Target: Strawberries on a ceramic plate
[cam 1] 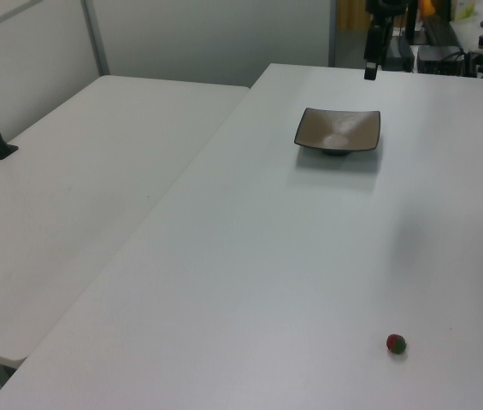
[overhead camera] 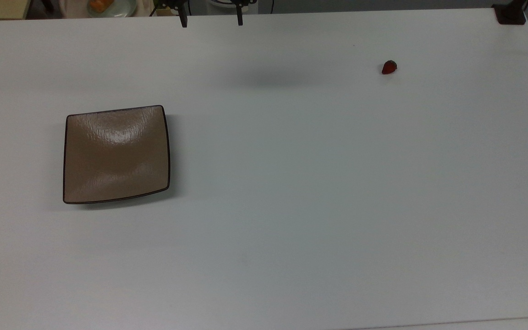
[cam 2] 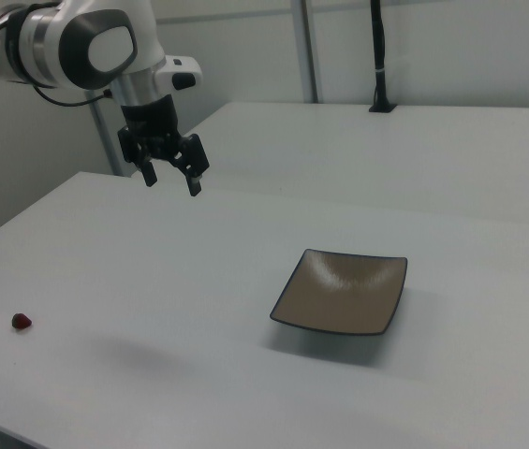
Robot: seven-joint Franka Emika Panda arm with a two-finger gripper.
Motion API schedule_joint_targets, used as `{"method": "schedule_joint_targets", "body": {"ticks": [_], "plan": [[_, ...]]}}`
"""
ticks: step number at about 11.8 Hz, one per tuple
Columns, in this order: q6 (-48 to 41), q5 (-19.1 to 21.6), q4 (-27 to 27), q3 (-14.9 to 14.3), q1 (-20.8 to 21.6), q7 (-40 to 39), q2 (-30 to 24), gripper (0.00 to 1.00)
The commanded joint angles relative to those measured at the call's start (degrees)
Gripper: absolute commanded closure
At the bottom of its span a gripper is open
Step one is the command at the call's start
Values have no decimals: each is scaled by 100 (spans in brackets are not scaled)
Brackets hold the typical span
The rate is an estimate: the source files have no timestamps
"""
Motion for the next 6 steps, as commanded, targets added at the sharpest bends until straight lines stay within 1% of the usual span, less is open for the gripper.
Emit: {"method": "schedule_joint_targets", "body": {"ticks": [1, 6], "plan": [[148, 63, -102, -6, -15, -138, -30, 0], [157, 63, -120, -6, -6, -138, -12, 0]]}}
